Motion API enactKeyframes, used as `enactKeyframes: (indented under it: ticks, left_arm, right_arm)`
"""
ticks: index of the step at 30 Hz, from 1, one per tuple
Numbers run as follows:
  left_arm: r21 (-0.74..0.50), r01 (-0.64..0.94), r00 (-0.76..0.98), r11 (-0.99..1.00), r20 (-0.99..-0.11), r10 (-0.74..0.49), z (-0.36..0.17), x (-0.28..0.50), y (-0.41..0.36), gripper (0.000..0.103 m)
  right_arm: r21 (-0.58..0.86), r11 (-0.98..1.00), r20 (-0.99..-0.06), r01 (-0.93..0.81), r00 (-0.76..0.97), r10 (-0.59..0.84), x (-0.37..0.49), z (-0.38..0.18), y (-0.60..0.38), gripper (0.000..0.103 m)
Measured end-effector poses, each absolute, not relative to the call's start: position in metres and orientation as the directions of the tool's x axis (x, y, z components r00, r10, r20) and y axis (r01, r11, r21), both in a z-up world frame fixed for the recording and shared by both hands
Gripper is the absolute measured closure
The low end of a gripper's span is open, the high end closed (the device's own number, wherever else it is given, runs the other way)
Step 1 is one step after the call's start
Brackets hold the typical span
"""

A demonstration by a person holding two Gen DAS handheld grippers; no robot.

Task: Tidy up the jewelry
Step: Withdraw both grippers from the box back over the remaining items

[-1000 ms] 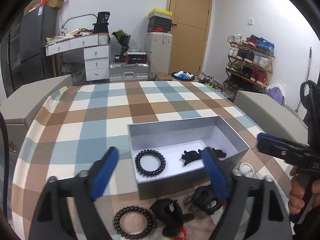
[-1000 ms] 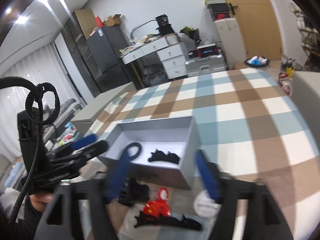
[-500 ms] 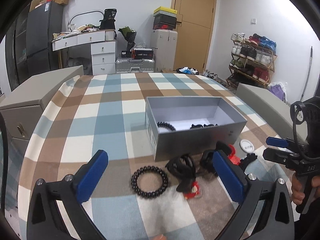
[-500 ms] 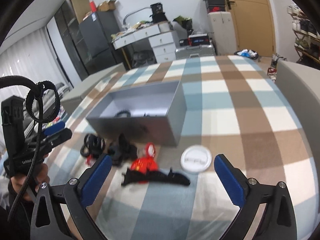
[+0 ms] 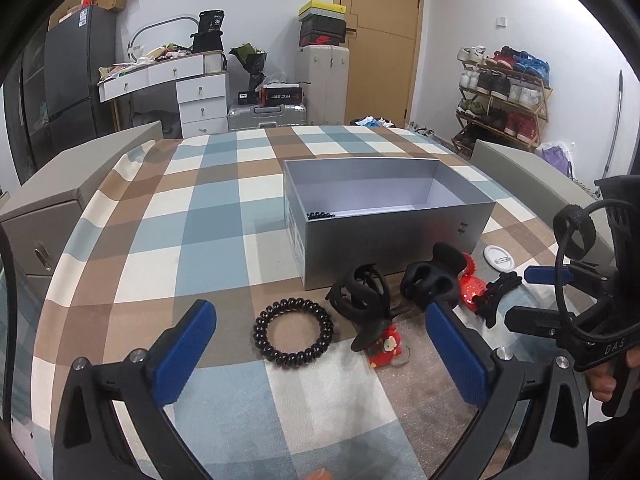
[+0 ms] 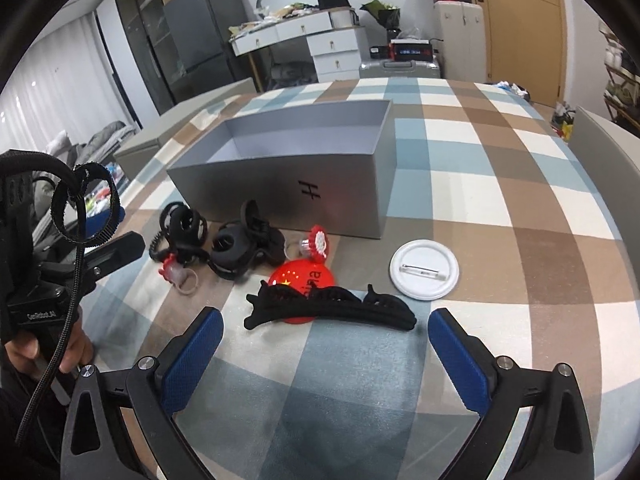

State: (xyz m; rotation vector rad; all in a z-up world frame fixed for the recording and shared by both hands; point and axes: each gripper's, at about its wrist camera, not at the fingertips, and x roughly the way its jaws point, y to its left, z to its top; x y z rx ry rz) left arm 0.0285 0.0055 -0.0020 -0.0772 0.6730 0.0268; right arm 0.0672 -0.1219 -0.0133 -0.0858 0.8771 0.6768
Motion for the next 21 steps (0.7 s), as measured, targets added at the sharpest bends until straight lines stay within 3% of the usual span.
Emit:
enactKeyframes:
  ticks: [21]
  left_arm:
    - [-0.121,-0.063,0.765,0.991,-0.643,-0.03,-0.009,0.028,0.015,0.001]
  right_arm:
    - [0.063,0.821,-0.782,-0.568,0.483,0.394,0.069,-0.019,-0.1,0.001]
